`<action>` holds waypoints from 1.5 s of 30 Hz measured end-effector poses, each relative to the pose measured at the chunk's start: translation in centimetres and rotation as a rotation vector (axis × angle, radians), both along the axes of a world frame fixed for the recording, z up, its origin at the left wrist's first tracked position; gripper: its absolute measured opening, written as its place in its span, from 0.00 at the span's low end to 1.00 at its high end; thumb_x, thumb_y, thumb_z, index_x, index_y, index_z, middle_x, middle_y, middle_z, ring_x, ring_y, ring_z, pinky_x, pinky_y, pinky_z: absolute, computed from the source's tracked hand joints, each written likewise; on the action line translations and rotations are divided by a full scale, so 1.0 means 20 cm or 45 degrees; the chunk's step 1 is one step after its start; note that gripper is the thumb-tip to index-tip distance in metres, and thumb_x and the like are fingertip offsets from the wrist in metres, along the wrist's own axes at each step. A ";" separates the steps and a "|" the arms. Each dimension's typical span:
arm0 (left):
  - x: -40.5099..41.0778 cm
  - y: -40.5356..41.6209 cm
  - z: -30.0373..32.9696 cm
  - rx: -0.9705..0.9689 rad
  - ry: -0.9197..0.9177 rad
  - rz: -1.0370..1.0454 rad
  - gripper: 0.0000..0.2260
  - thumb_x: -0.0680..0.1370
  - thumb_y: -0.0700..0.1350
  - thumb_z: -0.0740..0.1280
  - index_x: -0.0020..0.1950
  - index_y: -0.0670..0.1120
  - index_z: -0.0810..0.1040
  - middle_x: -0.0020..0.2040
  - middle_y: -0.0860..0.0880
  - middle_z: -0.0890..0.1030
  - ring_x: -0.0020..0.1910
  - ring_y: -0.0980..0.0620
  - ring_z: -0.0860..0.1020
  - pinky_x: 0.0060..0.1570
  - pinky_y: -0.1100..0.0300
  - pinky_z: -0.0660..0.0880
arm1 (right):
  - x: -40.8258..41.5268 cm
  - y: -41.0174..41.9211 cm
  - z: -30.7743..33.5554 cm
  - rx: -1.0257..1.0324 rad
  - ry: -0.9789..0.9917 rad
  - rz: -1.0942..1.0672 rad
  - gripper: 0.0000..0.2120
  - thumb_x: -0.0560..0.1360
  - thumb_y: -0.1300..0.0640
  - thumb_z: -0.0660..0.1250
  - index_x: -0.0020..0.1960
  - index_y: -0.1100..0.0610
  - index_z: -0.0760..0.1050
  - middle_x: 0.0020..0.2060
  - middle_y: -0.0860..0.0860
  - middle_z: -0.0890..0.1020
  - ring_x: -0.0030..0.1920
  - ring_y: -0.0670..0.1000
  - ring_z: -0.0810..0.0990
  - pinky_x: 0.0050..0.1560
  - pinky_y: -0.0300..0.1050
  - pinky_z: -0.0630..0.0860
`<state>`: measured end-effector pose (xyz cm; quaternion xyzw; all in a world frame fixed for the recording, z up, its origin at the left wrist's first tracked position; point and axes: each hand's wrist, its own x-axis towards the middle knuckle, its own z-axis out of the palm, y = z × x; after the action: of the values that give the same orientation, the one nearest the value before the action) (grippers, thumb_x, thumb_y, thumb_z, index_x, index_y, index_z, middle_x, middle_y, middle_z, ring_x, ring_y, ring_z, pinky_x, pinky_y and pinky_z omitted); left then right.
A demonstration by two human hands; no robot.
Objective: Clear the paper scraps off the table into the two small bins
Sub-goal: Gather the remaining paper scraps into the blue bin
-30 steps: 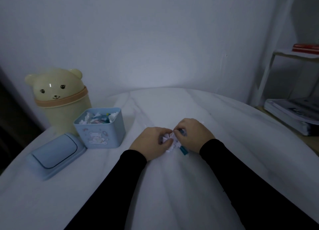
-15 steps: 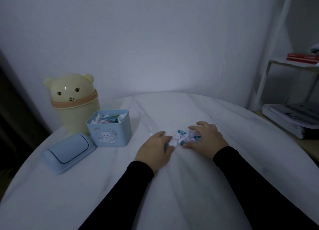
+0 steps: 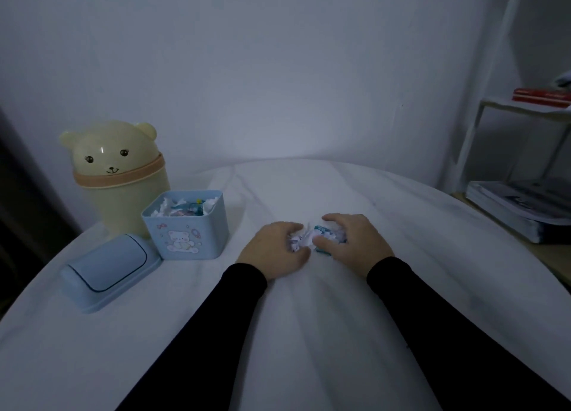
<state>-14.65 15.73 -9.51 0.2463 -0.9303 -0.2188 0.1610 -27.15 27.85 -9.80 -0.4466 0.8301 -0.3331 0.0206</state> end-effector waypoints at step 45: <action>-0.01 0.04 0.00 -0.212 0.057 -0.257 0.12 0.74 0.52 0.68 0.49 0.44 0.80 0.42 0.48 0.82 0.45 0.45 0.79 0.44 0.62 0.65 | -0.06 -0.04 0.01 0.322 0.056 0.426 0.29 0.76 0.56 0.67 0.75 0.55 0.60 0.73 0.52 0.65 0.73 0.49 0.63 0.71 0.37 0.55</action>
<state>-14.75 16.46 -9.46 0.1322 -0.9615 -0.1614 0.1788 -28.32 27.14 -9.50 -0.5793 0.7798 -0.2084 0.1134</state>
